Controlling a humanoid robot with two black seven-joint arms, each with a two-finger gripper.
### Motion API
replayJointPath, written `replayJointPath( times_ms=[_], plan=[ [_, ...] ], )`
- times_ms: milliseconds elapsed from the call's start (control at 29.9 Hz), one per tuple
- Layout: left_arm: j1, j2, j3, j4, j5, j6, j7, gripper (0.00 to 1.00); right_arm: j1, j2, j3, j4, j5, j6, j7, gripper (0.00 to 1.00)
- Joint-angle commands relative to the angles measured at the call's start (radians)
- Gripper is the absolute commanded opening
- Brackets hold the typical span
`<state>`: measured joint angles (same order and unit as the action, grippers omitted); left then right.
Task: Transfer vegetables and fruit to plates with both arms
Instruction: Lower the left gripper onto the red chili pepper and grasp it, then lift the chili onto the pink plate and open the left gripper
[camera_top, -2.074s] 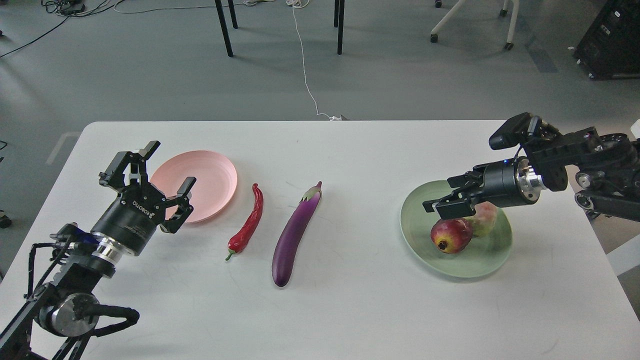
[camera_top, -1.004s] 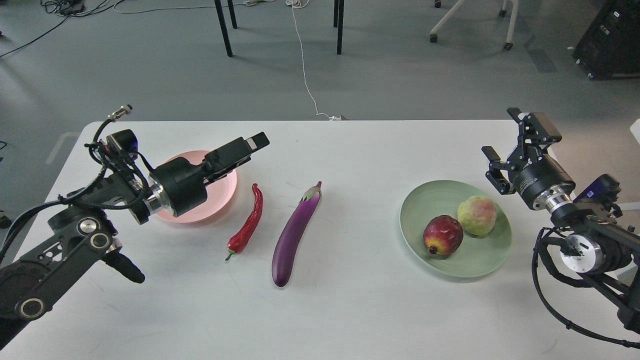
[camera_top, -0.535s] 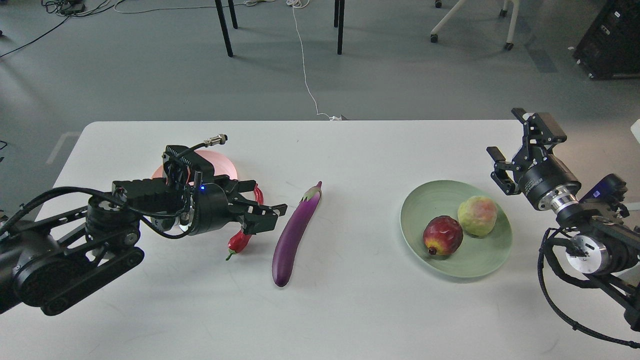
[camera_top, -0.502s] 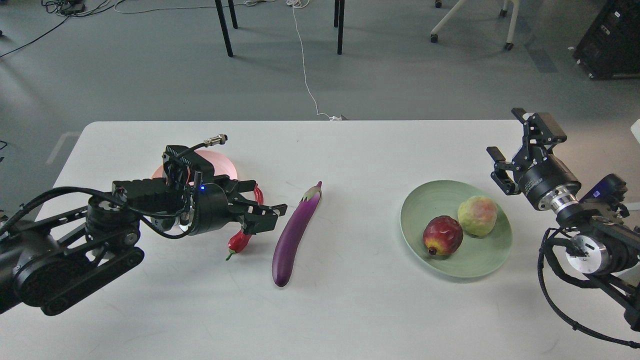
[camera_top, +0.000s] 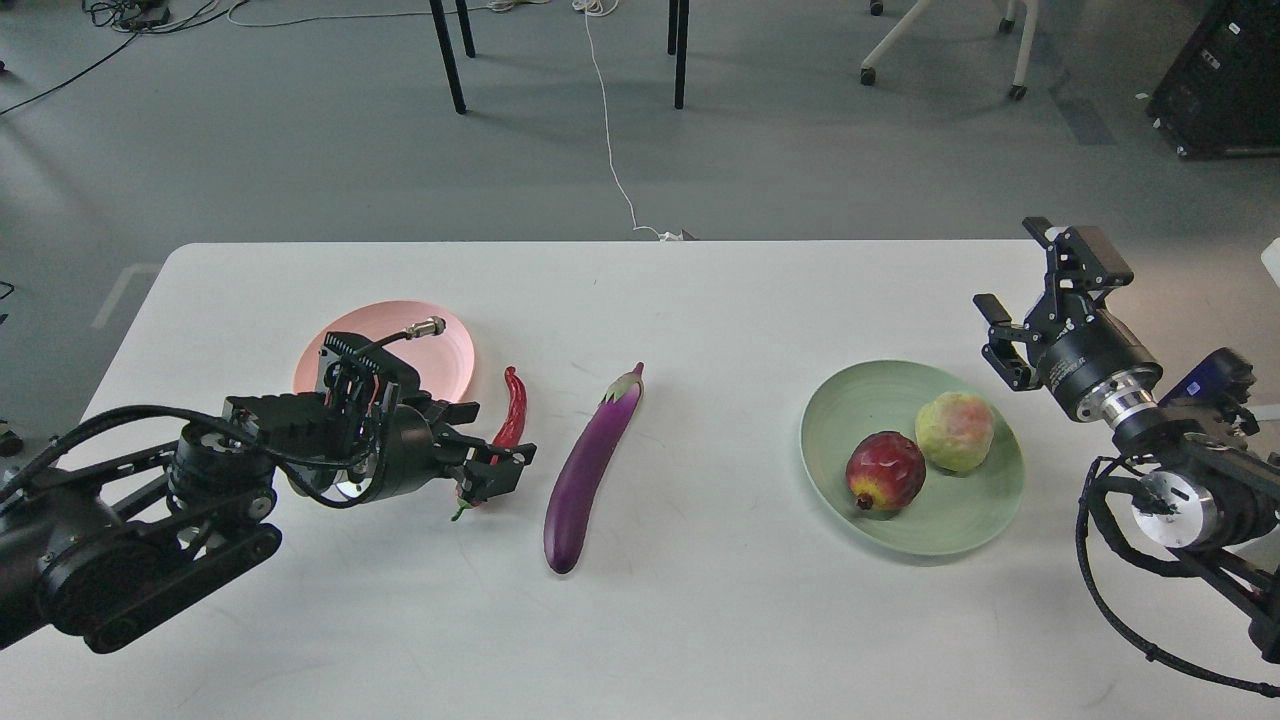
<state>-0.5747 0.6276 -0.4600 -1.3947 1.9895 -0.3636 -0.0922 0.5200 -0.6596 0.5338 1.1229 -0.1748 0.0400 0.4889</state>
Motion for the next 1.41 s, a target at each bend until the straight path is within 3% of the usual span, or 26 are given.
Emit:
replayJointPath(
  times_ms=[0, 401, 970, 1071, 1238, 1372],
  plan=[
    [0.019, 0.0, 0.001, 0.002, -0.001, 0.0, -0.001, 0.8, 0.0, 0.0, 0.0, 0.0, 0.0, 0.0, 0.0, 0.99],
    [0.044, 0.0, 0.001, 0.01, 0.0, -0.006, 0.0, 0.59, 0.0, 0.0, 0.0, 0.0, 0.0, 0.0, 0.0, 0.99],
    [0.062, -0.005, 0.001, 0.023, 0.002, -0.006, -0.001, 0.58, -0.006, 0.0, 0.002, 0.001, 0.0, 0.0, 0.0, 0.99],
    [0.067, -0.003, 0.001, 0.023, 0.003, -0.008, 0.0, 0.46, -0.006, 0.0, 0.002, 0.001, 0.0, 0.0, 0.0, 0.99],
    [0.064, -0.002, 0.0, 0.02, 0.011, -0.011, 0.022, 0.12, -0.008, 0.0, 0.002, 0.001, 0.0, 0.0, 0.0, 0.99],
    [0.056, 0.0, -0.005, 0.008, 0.005, -0.012, 0.022, 0.1, -0.008, 0.0, 0.002, 0.001, 0.0, 0.0, 0.0, 0.99]
  ],
)
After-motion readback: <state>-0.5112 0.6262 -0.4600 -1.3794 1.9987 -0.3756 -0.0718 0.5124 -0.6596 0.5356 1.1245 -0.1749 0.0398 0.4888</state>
